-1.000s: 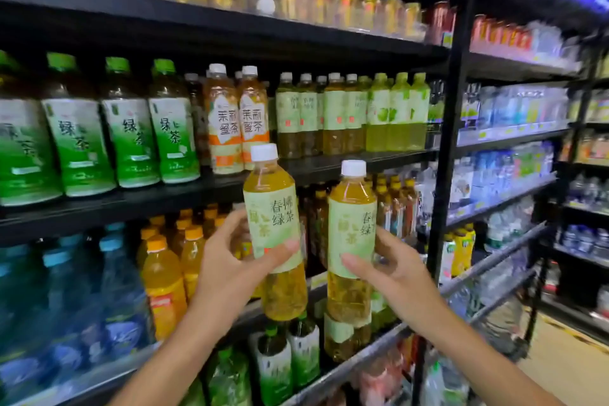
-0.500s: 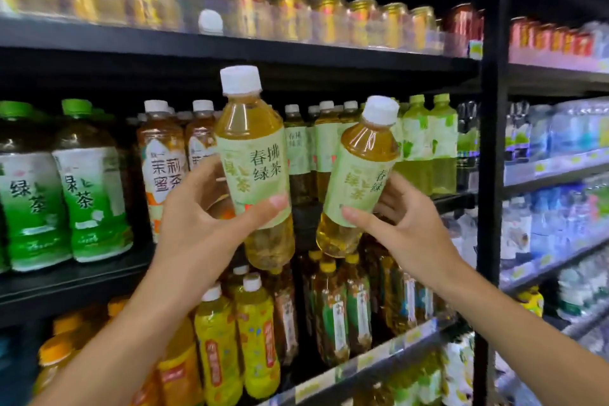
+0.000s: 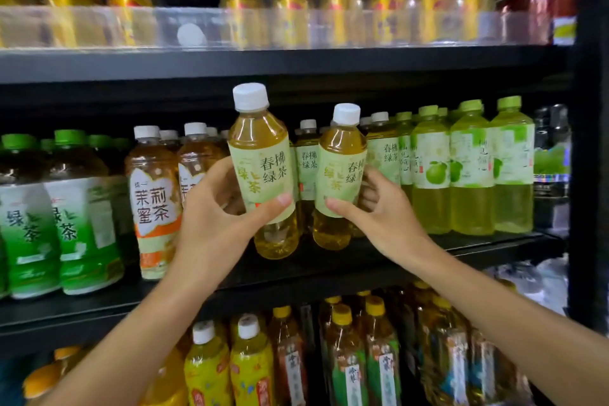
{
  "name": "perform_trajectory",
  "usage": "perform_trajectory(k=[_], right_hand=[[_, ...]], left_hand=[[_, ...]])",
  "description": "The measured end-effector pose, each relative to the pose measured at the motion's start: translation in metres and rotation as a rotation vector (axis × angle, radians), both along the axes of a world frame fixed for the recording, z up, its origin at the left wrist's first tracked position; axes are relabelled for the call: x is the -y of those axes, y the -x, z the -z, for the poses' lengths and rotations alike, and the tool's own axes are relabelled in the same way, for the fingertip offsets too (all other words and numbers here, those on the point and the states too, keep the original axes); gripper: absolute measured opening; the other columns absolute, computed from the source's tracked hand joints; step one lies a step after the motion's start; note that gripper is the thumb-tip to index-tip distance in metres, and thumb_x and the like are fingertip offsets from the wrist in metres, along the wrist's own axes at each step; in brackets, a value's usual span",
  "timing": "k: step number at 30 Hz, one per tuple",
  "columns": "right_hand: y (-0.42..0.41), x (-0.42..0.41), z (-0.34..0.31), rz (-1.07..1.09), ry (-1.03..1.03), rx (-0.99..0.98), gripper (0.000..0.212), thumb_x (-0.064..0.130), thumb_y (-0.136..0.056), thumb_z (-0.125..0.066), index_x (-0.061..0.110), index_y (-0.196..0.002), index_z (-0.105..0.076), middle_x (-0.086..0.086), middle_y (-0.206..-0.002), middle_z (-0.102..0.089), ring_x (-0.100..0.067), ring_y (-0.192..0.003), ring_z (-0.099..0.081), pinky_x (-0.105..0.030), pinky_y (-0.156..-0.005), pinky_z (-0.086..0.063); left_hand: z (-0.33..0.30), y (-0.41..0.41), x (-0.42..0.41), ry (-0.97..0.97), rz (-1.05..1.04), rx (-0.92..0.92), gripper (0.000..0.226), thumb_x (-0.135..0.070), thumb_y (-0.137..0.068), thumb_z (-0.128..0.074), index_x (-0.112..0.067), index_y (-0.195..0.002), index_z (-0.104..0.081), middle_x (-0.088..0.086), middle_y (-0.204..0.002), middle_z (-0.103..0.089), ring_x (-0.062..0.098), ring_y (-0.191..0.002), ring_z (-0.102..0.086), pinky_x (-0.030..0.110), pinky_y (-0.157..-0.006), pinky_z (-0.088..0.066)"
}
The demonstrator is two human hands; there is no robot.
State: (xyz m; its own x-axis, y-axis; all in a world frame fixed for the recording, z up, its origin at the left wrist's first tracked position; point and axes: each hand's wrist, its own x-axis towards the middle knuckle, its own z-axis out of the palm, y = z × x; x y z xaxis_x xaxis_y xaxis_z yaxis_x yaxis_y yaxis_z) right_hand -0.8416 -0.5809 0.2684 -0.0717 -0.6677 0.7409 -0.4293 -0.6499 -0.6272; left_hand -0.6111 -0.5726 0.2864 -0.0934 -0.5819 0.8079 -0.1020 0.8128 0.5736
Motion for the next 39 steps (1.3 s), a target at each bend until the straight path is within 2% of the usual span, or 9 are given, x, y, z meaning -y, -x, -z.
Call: perform_trajectory(k=[3, 6, 10, 24, 30, 34, 35, 37, 39], right_hand=[[0.003, 0.013, -0.002, -0.013, -0.017, -0.01, 0.053, 0.023, -0.085, -0.079, 0.044, -0.125, -0.051, 0.032, -0.111, -0.063, 0.014, -0.11, -0.061, -0.007, -0.088, -0.049], [0.004, 0.022, -0.006, -0.029, -0.046, -0.063, 0.057, 0.03, -0.088, -0.077, 0.032, -0.138, -0.051, 0.023, -0.125, -0.064, 0.007, -0.118, -0.06, -0.021, -0.102, -0.051], [0.001, 0.032, -0.007, 0.014, -0.053, -0.144, 0.051, 0.041, -0.09, -0.072, 0.031, -0.136, -0.053, 0.018, -0.13, -0.064, 0.001, -0.12, -0.06, -0.035, -0.107, -0.05], [-0.006, 0.046, 0.003, 0.088, -0.017, -0.103, 0.051, 0.047, -0.09, -0.067, 0.029, -0.135, -0.052, 0.014, -0.131, -0.064, -0.006, -0.126, -0.057, -0.042, -0.109, -0.048], [-0.009, 0.039, 0.001, 0.123, -0.005, -0.16, 0.05, 0.043, -0.095, -0.064, 0.026, -0.139, -0.049, 0.013, -0.135, -0.06, -0.004, -0.128, -0.052, -0.035, -0.112, -0.044], [-0.003, 0.027, 0.002, 0.252, -0.04, -0.331, 0.061, 0.046, -0.092, -0.067, 0.027, -0.144, -0.041, 0.011, -0.14, -0.056, -0.008, -0.128, -0.052, -0.031, -0.11, -0.043], [0.0, 0.023, 0.002, 0.307, -0.039, -0.393, 0.067, 0.048, -0.091, -0.068, 0.027, -0.147, -0.037, 0.009, -0.142, -0.055, -0.011, -0.128, -0.054, -0.036, -0.109, -0.046], [0.004, 0.011, 0.002, 0.429, -0.008, -0.495, 0.084, 0.052, -0.088, -0.07, 0.027, -0.154, -0.025, 0.006, -0.148, -0.05, -0.016, -0.13, -0.054, -0.045, -0.107, -0.049], [0.004, 0.0, 0.002, 0.503, 0.064, -0.575, 0.096, 0.052, -0.087, -0.07, 0.029, -0.158, -0.01, 0.006, -0.159, -0.03, -0.016, -0.142, -0.038, -0.045, -0.109, -0.046]], left_hand=[[-0.001, 0.003, 0.006, -0.018, -0.016, -0.016, 0.055, -0.018, -0.075, -0.087, -0.023, -0.125, -0.065, -0.02, -0.112, -0.074, -0.003, -0.103, -0.07, 0.011, -0.079, -0.055], [-0.004, 0.007, 0.011, -0.027, -0.025, -0.014, 0.052, -0.019, -0.076, -0.086, -0.023, -0.124, -0.066, -0.018, -0.112, -0.075, -0.002, -0.103, -0.07, 0.012, -0.08, -0.055], [-0.006, 0.014, 0.015, -0.028, -0.055, -0.002, 0.054, -0.023, -0.077, -0.086, -0.023, -0.126, -0.065, -0.015, -0.114, -0.074, -0.002, -0.106, -0.069, 0.018, -0.085, -0.058], [-0.003, 0.027, 0.044, -0.162, -0.125, 0.031, 0.057, -0.029, -0.079, -0.086, -0.023, -0.131, -0.063, -0.011, -0.118, -0.073, 0.001, -0.107, -0.069, 0.033, -0.092, -0.06], [-0.002, 0.034, 0.053, -0.202, -0.119, 0.078, 0.05, -0.03, -0.084, -0.082, -0.022, -0.13, -0.064, -0.014, -0.113, -0.074, -0.009, -0.097, -0.068, 0.013, -0.079, -0.058], [-0.001, 0.03, 0.053, -0.219, -0.183, 0.261, 0.043, -0.031, -0.087, -0.079, -0.026, -0.125, -0.058, -0.023, -0.107, -0.066, -0.011, -0.097, -0.063, 0.006, -0.075, -0.051], [0.001, 0.029, 0.05, -0.205, -0.221, 0.34, 0.046, -0.029, -0.087, -0.079, -0.031, -0.125, -0.053, -0.025, -0.108, -0.061, -0.016, -0.096, -0.058, 0.003, -0.077, -0.048], [0.009, 0.023, 0.047, -0.103, -0.308, 0.462, 0.071, -0.028, -0.085, -0.081, -0.031, -0.142, -0.039, -0.021, -0.129, -0.051, -0.015, -0.112, -0.045, 0.009, -0.101, -0.04], [0.018, 0.02, 0.041, 0.018, -0.391, 0.54, 0.107, -0.028, -0.085, -0.081, -0.028, -0.161, -0.006, -0.016, -0.152, -0.026, -0.011, -0.131, -0.022, 0.019, -0.111, -0.028]])
